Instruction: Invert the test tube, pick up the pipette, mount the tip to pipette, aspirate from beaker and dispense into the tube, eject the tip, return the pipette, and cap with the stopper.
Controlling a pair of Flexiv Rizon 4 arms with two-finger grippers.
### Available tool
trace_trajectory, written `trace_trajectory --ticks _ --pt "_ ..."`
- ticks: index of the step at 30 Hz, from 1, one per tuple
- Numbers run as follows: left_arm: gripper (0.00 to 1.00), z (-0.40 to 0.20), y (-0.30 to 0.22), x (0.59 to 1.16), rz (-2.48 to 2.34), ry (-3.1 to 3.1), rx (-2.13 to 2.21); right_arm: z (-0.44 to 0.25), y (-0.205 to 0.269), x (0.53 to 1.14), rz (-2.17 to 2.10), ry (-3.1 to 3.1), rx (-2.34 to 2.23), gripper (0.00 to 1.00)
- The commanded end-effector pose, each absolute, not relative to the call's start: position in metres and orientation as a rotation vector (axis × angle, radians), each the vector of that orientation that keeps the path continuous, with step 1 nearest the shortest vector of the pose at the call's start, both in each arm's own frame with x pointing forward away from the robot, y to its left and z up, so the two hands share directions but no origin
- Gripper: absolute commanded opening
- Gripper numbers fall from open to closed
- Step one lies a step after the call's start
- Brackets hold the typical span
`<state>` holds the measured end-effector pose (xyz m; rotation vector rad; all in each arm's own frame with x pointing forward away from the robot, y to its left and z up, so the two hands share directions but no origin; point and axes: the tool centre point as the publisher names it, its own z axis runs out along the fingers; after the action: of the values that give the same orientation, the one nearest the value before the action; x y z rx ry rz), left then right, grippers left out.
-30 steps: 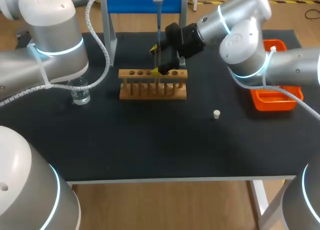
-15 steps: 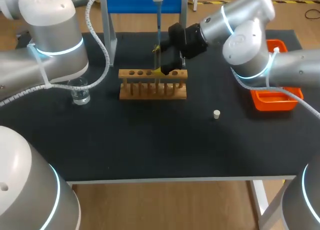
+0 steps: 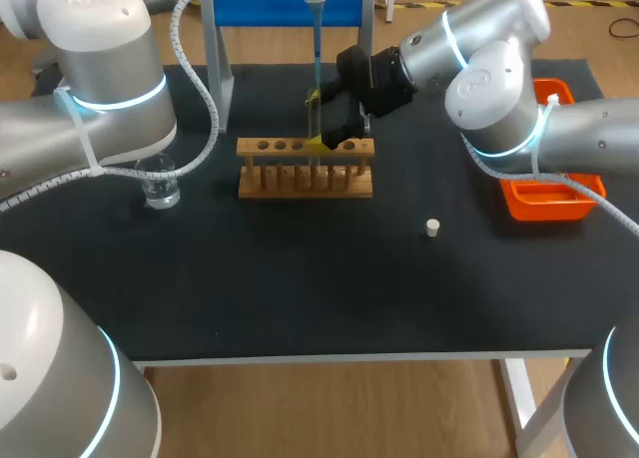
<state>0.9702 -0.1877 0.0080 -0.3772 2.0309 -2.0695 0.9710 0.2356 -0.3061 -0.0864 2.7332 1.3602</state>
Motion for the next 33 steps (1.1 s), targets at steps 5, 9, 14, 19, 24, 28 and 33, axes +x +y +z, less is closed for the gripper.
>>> trace_trajectory --ticks 5,9,14,19,24,28,33 --pt "0.0 0.008 -0.188 0.971 -2.074 2.029 -0.373 -0.304 0.234 0.971 1.356 2.739 -0.089 1.0" --pt "0.0 0.007 -0.187 0.972 -2.07 2.024 -0.379 -0.304 0.234 0.971 1.356 2.739 -0.089 1.0" --pt "0.0 0.006 -0.187 0.974 -2.072 2.019 -0.381 -0.304 0.234 0.971 1.356 2.739 -0.089 1.0" --pt "0.0 0.004 -0.189 0.978 -2.078 2.012 -0.379 -0.304 0.234 0.971 1.356 2.739 -0.089 1.0" --pt "0.0 0.002 -0.189 0.979 -2.085 2.013 -0.381 -0.304 0.234 0.971 1.356 2.739 -0.089 1.0" --pt "0.0 0.0 -0.189 0.98 -2.085 2.014 -0.385 -0.304 0.234 0.971 1.356 2.739 -0.089 1.0" --pt "0.0 -0.003 -0.189 0.98 -2.081 2.016 -0.393 -0.304 0.234 0.971 1.356 2.739 -0.089 1.0"
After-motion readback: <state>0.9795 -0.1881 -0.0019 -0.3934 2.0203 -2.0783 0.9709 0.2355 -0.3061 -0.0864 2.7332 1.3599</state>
